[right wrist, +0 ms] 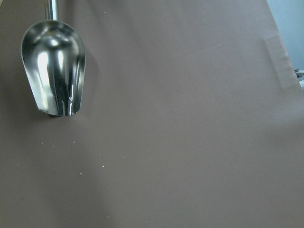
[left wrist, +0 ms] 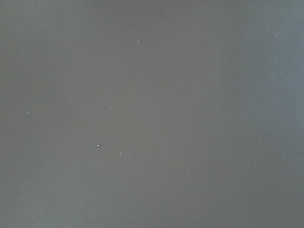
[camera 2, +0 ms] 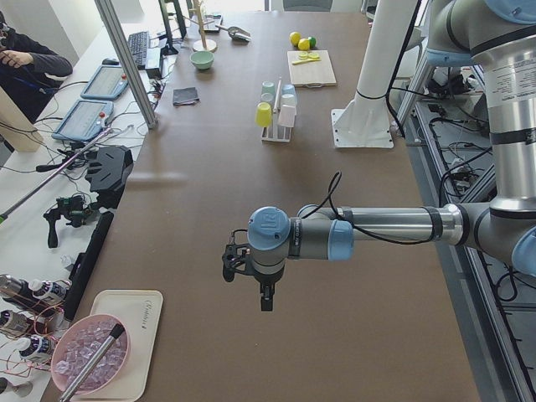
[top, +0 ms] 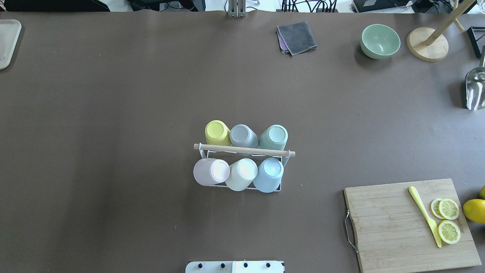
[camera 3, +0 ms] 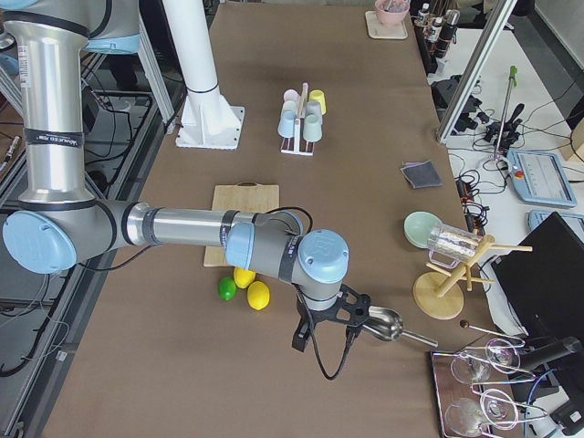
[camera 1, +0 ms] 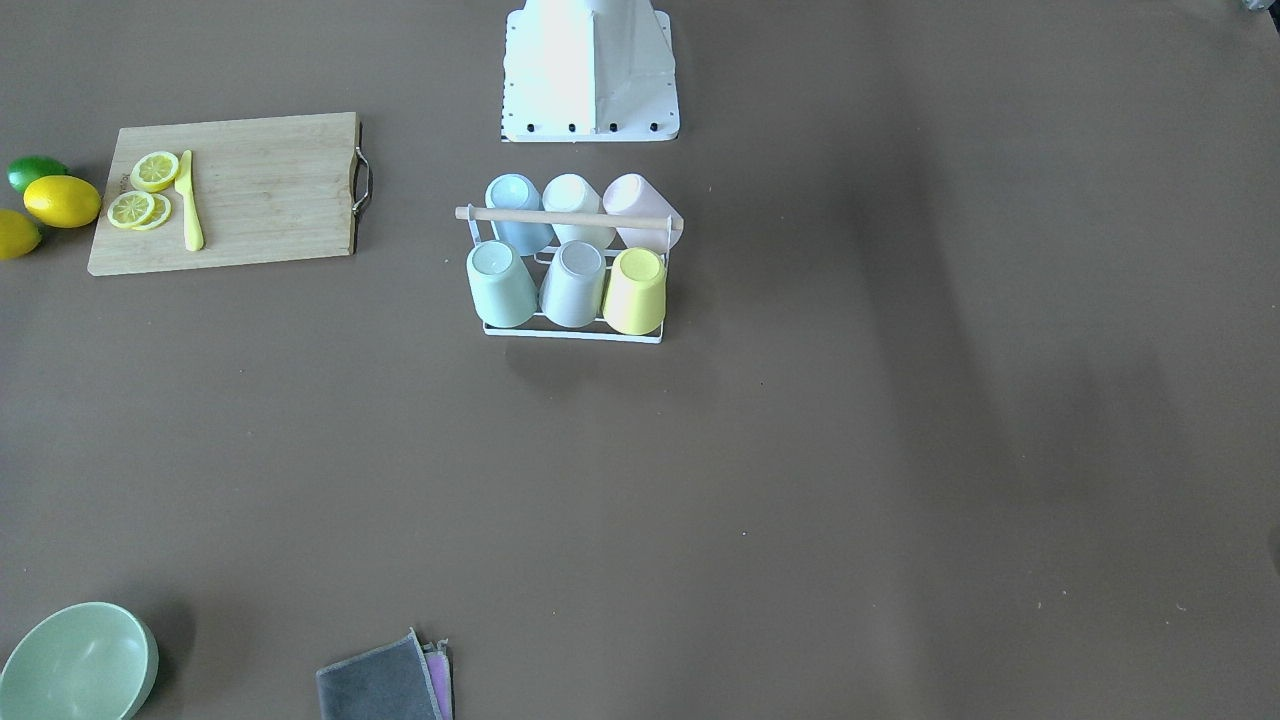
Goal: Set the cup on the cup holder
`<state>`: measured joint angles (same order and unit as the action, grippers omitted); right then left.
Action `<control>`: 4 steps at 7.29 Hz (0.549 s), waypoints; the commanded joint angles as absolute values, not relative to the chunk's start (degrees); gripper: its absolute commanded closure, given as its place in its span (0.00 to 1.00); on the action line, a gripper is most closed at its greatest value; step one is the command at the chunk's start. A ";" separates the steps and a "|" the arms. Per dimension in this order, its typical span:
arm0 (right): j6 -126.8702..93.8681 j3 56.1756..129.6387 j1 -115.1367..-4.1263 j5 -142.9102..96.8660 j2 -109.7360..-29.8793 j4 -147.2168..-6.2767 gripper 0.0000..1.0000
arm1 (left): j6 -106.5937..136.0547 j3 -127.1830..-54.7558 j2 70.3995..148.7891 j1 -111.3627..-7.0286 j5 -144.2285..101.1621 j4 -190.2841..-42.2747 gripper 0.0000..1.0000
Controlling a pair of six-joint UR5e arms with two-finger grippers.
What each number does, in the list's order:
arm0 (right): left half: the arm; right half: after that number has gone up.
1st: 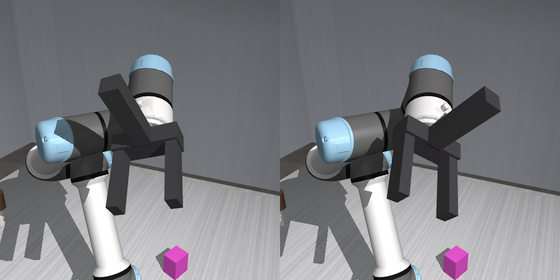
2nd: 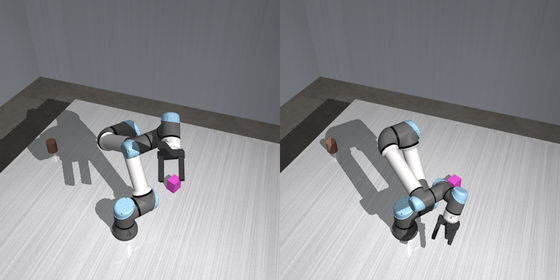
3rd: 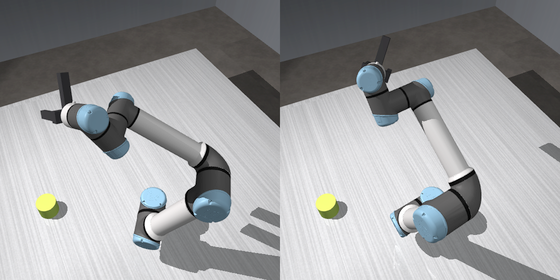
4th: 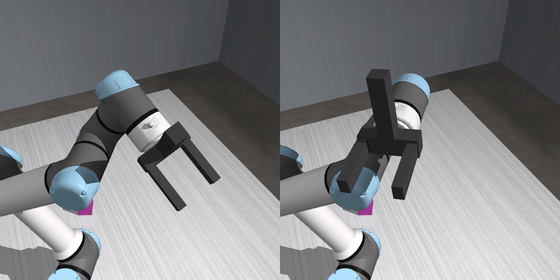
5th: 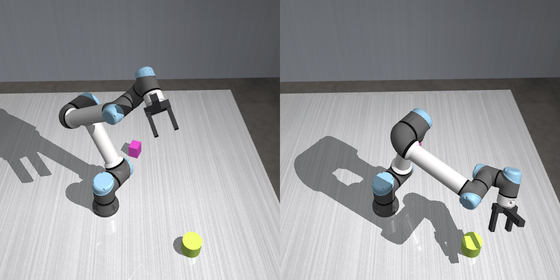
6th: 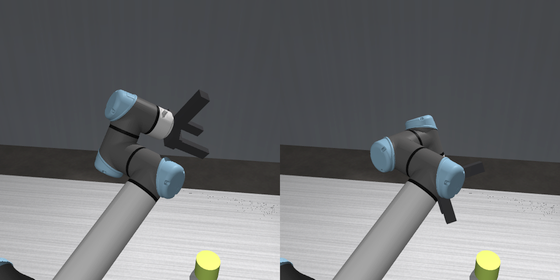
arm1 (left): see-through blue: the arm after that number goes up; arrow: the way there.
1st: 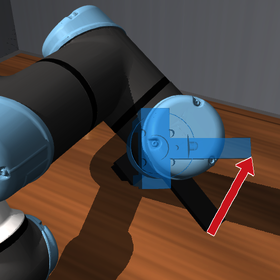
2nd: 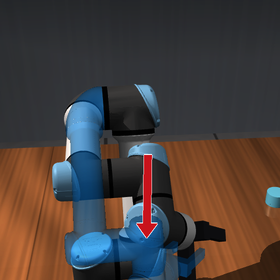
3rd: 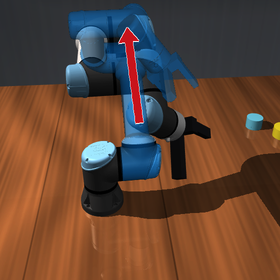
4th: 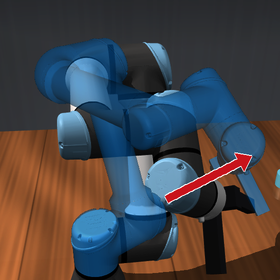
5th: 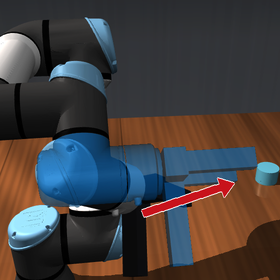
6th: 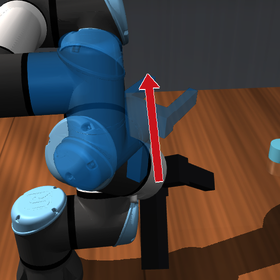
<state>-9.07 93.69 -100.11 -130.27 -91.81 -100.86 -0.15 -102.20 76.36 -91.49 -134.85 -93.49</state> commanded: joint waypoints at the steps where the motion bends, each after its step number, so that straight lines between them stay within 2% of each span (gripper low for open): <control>1: -9.05 93.78 -100.11 -130.25 -91.76 -100.90 0.00 | -0.17 -101.95 76.38 -91.49 -134.91 -94.83 0.01; 4: -9.14 93.69 -100.11 -130.17 -91.85 -101.25 0.00 | -0.18 -102.04 76.29 -91.49 -135.17 -94.83 0.01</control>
<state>-9.11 93.73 -100.13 -130.20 -91.83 -101.01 -0.17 -102.00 76.36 -91.50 -135.06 -94.77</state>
